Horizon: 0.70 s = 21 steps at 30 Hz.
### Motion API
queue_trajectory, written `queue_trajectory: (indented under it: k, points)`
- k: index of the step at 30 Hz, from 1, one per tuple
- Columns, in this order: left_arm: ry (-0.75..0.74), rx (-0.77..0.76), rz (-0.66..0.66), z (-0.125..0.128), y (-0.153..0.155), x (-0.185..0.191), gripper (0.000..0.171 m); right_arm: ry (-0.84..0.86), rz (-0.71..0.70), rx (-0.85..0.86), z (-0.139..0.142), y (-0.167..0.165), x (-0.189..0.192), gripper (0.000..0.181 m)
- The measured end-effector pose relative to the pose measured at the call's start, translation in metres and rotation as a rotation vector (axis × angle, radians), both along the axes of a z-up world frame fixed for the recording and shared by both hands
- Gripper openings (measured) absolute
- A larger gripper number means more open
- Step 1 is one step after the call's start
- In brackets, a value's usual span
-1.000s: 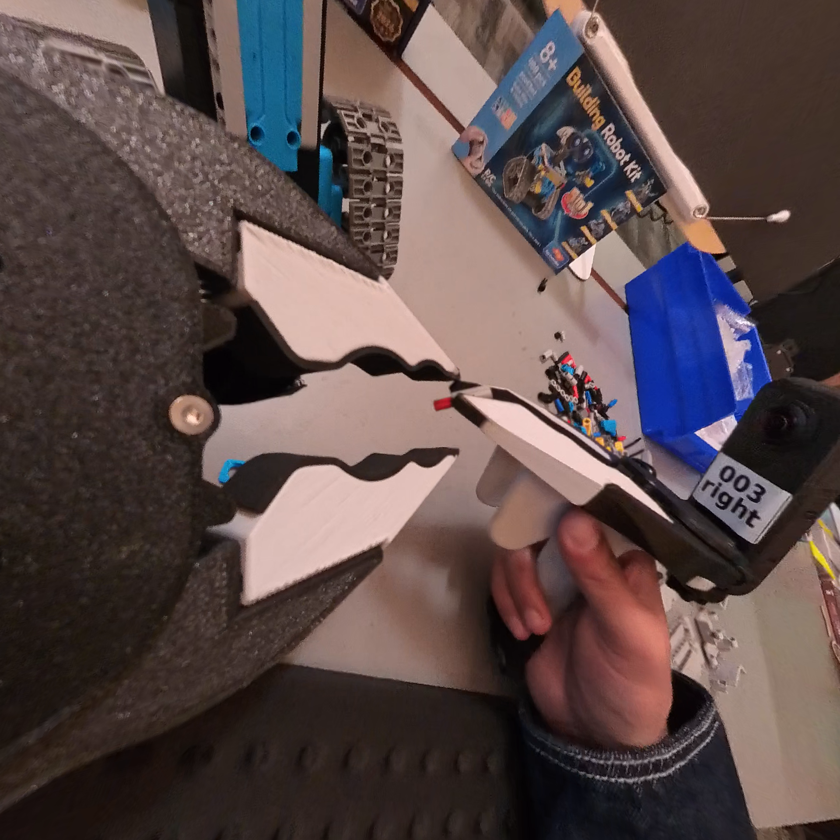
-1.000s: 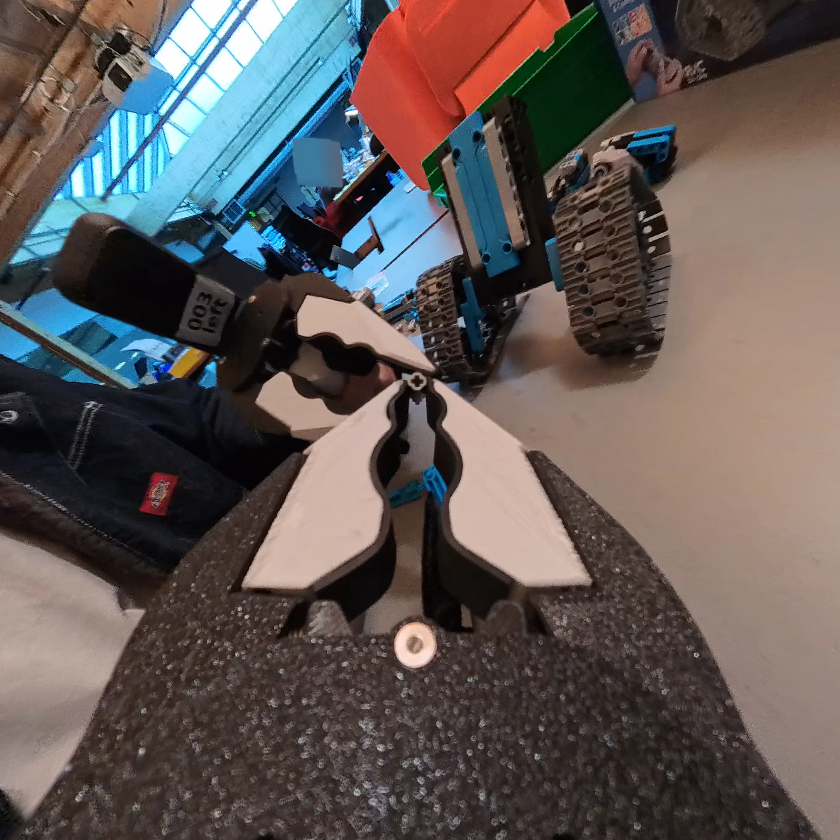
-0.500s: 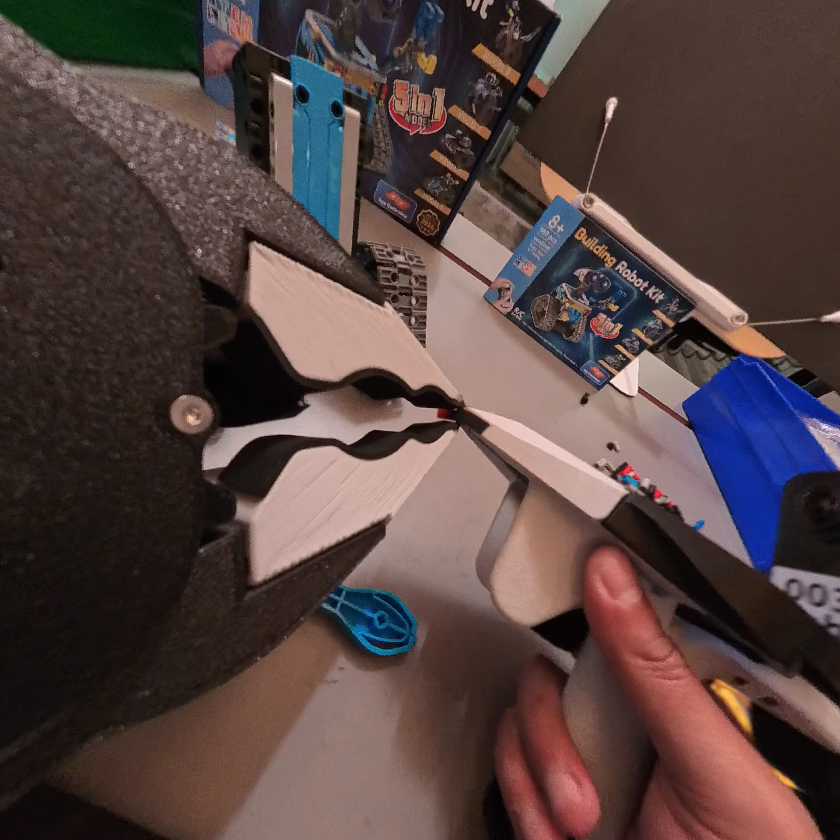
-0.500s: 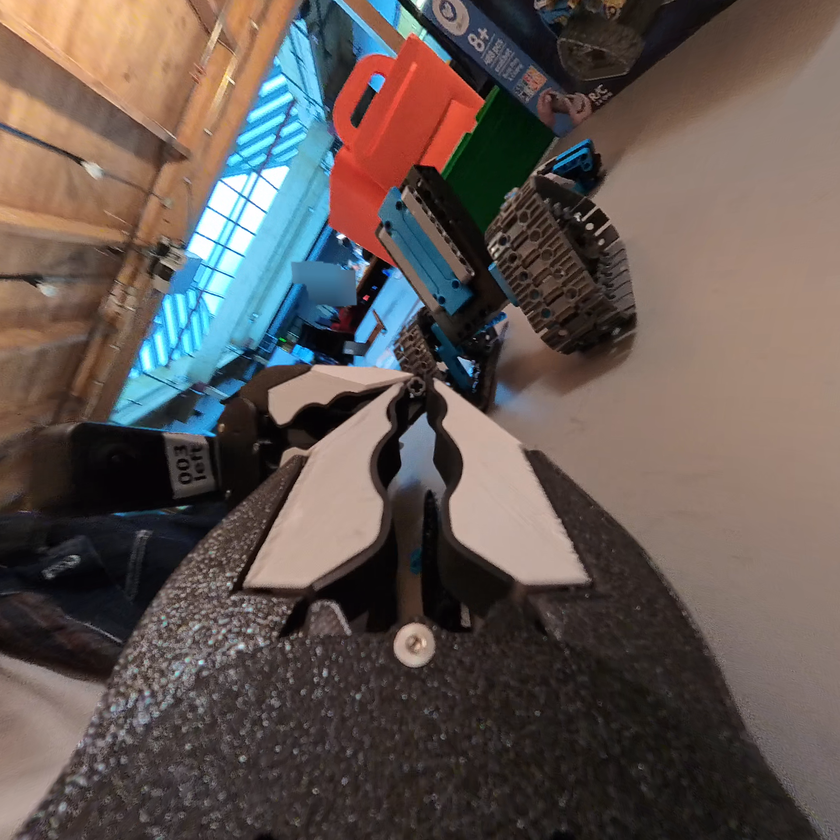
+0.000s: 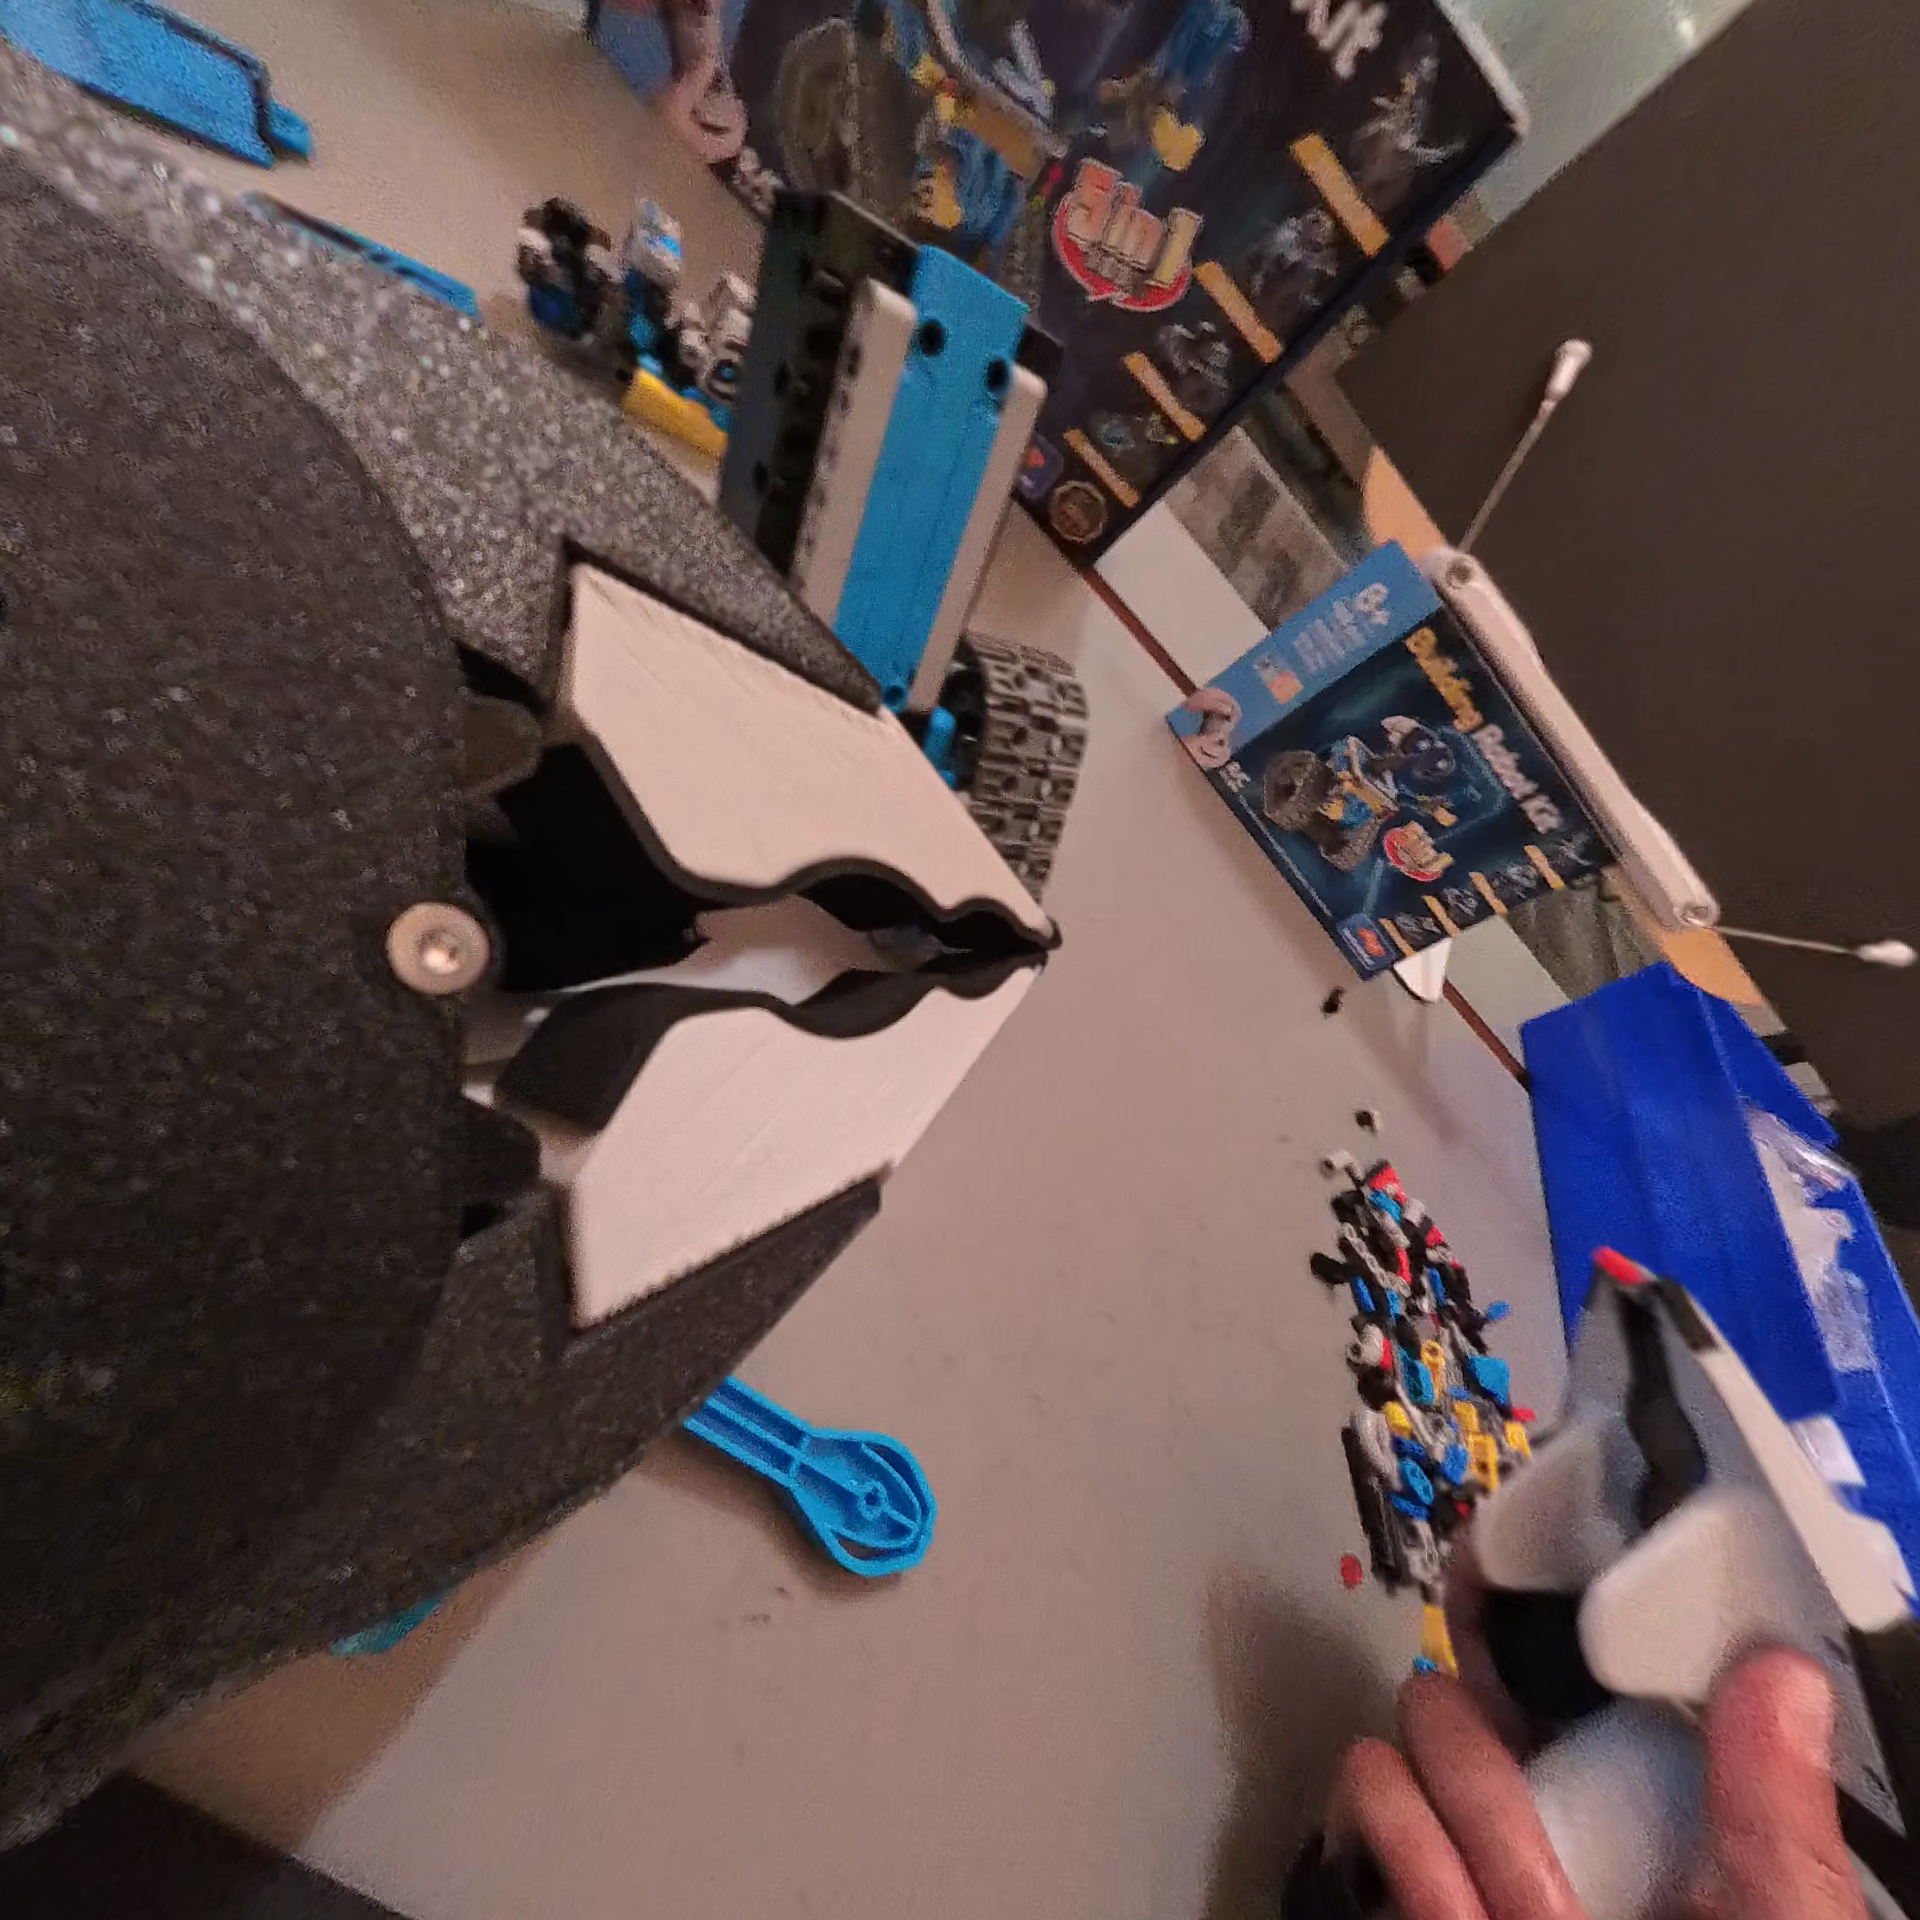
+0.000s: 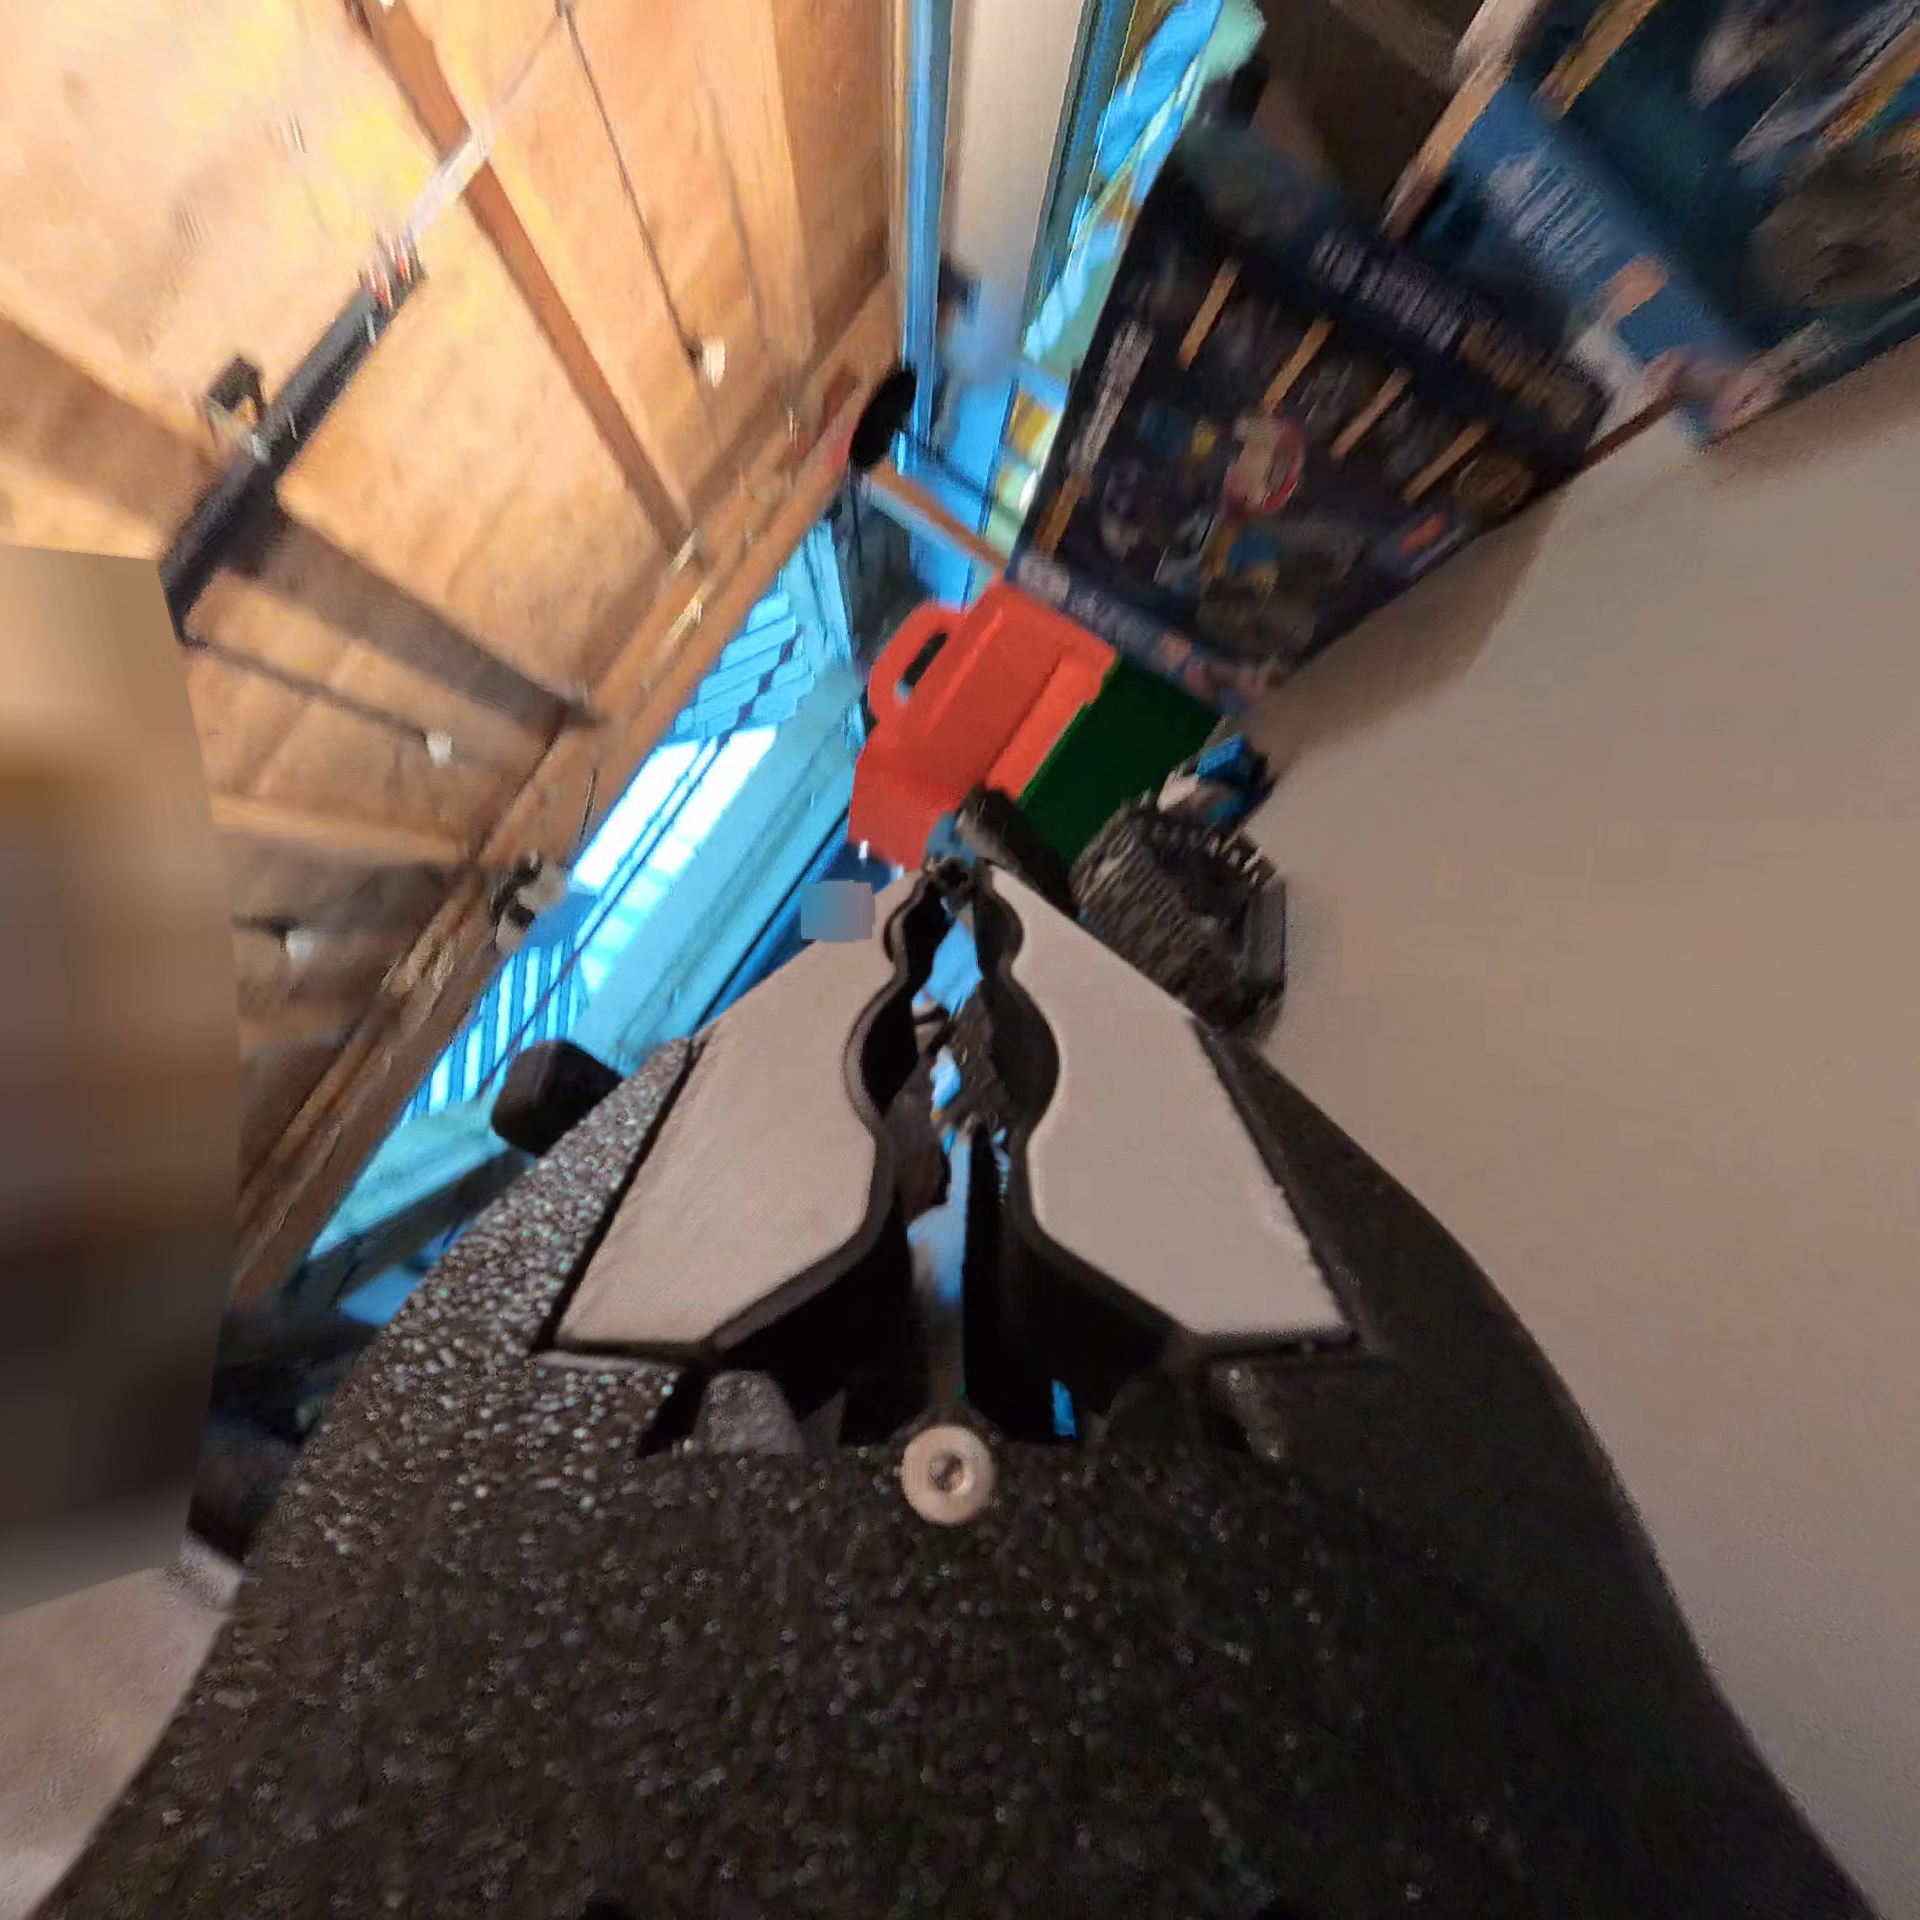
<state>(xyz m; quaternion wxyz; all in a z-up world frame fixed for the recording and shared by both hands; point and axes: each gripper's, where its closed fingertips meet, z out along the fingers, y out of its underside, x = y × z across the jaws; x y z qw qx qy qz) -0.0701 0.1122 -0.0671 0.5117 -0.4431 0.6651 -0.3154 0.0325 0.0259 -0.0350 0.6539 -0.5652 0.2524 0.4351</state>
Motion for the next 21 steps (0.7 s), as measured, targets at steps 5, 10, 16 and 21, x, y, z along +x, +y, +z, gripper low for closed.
queue_trajectory:
  k: [5,10,16,21]
  points:
    - [0.048,0.066,-0.106,-0.014,-0.028,0.005,0.0,-0.032,0.163,0.101,0.02,0.011,-0.034,0.005]
    - [0.047,-0.037,-0.064,-0.013,-0.01,0.002,0.0,-0.49,0.037,-0.338,-0.037,0.027,-0.032,0.005]
    - [0.13,-0.055,-0.121,-0.031,-0.013,-0.004,0.0,-0.981,0.253,-0.687,-0.112,0.019,-0.061,0.006]
    - [0.329,-0.216,-0.31,-0.064,-0.044,-0.027,0.028,-0.999,0.365,-0.67,-0.121,0.019,-0.084,0.006]
